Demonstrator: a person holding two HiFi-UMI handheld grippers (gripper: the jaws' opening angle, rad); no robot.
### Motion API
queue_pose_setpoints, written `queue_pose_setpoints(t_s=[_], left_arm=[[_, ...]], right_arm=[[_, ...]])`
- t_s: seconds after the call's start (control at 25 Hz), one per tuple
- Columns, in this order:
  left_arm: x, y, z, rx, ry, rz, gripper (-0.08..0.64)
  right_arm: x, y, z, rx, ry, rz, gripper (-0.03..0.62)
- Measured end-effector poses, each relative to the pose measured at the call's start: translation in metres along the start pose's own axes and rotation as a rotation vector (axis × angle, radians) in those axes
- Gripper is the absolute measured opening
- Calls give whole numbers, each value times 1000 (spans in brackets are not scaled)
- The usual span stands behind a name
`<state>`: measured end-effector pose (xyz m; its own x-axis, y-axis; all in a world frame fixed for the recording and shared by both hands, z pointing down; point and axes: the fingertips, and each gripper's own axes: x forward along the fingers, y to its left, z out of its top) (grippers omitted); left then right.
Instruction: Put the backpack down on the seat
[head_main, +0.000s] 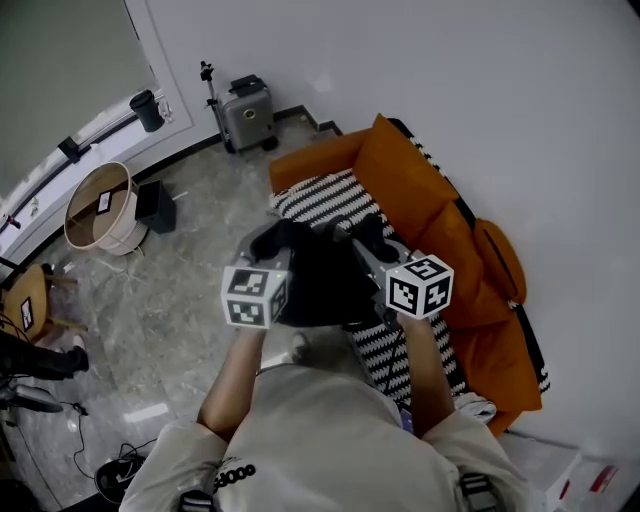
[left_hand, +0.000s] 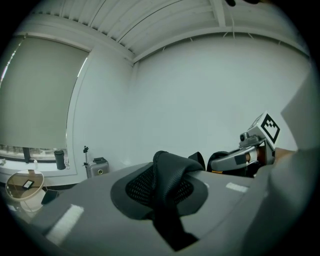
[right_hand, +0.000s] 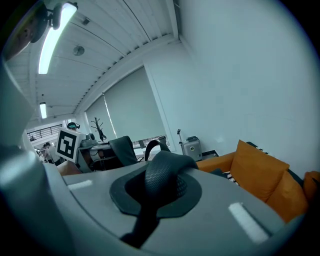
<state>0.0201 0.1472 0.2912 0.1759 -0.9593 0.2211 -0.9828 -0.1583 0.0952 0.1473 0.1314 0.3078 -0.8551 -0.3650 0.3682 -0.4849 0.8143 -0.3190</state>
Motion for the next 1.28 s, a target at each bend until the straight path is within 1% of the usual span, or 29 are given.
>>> queue_pose_setpoints(t_s=[0.32,0.52,0.8,1.12,1.28], left_arm=[[37,33,3,13,4,-36,48],[63,46,3,31,18,-63,48],[101,71,4,19,28,-66,48],[164,94,-2,10,73,-71,49],[201,100,-2,7,94,-78,48]], right_arm=[[41,-18,11,18,21,-39,3],[59,-35,17,25,22,-59,3],[90,-59,31,39,27,-83,3],[124,-110,46,71,33,-86,3],[144,-142,53,52,56,-71,3]])
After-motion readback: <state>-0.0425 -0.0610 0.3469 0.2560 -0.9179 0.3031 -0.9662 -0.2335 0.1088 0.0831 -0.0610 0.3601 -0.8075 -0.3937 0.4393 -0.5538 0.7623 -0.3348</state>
